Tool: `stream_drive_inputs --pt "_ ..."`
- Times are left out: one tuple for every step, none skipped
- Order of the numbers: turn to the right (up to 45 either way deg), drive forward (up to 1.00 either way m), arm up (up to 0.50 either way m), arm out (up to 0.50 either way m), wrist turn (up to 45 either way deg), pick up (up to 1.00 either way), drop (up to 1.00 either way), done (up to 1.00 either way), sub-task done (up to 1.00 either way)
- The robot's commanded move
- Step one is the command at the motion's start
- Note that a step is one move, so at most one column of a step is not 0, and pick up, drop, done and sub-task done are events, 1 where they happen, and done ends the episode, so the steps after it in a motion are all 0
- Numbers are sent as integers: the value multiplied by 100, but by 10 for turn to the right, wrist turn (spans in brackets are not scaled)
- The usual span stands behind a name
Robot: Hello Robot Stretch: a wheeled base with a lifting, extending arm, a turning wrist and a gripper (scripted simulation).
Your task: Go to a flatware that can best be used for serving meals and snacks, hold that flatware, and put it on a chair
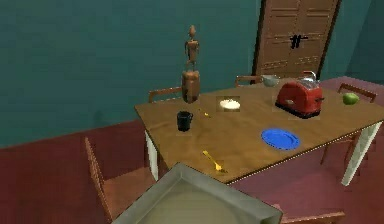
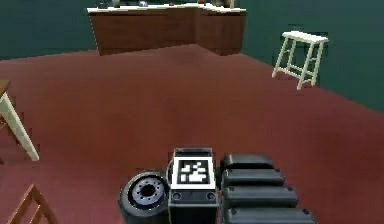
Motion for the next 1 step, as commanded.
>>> stream_drive_inputs --pt "450 0 0 0 0 0 0 0 0"
